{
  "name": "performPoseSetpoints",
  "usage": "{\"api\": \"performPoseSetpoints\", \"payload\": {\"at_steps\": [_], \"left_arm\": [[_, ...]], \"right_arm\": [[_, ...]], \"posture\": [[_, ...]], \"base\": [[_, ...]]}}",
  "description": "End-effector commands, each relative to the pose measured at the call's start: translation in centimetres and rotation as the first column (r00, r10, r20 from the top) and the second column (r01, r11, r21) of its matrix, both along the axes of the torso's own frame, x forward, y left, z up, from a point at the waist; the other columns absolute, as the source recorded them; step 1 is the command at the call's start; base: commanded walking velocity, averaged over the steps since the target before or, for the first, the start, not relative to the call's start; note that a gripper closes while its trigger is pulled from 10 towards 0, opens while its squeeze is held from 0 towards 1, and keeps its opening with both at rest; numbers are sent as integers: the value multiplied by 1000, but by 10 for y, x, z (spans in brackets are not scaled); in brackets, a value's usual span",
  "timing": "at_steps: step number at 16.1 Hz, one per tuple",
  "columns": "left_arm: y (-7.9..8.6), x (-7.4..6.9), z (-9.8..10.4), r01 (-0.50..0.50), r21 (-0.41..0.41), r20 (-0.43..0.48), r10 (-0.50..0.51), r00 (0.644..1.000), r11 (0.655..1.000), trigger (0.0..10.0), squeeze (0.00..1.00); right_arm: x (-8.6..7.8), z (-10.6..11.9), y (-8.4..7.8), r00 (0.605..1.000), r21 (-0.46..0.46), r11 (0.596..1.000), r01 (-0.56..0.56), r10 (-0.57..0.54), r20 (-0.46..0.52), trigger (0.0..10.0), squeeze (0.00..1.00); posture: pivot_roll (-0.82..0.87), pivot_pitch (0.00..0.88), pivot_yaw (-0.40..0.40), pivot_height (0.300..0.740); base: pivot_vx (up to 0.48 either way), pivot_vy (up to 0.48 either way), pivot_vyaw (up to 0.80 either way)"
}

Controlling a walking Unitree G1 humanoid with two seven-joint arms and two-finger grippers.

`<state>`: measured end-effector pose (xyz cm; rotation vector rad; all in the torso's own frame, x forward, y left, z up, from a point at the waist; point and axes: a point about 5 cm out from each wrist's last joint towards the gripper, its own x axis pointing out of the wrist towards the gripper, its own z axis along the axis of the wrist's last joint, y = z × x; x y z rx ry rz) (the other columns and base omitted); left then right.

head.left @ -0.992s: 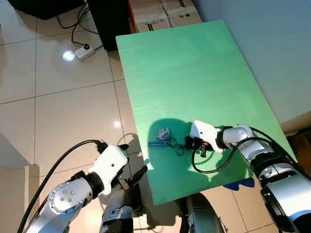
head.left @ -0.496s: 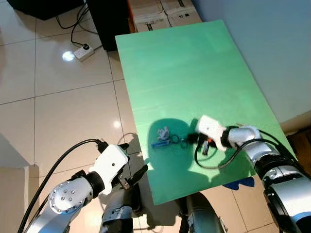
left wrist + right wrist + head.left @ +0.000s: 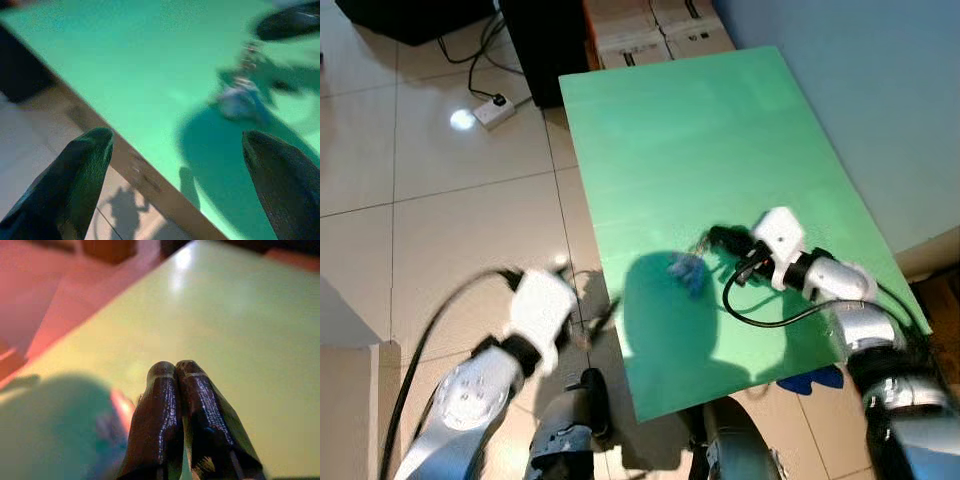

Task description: Hang keys on a hook

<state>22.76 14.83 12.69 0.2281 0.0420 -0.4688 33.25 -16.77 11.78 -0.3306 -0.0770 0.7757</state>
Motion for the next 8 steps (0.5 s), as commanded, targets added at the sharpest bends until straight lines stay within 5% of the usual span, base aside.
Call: {"api": "performPoseSetpoints", "payload": {"at_steps": [1,4,8], "left_arm": [[8,3,-1,-78,-20,20,78,997,997,10000,0],[19,19,5,-208,-109,67,215,974,972,10000,0],[13,25,7,-217,-169,97,235,967,961,10000,0]], "right_arm": [[-2,9,-4,996,60,996,65,-69,62,0,0],[-11,28,-1,961,162,966,200,-226,162,0,0],[-30,44,2,865,202,896,395,-437,248,0,0]], "posture": [[-32,185,-7,740],[-66,109,5,740],[-85,64,9,740]], "base": [[0,0,0],[0,0,0],[0,0,0]]}}
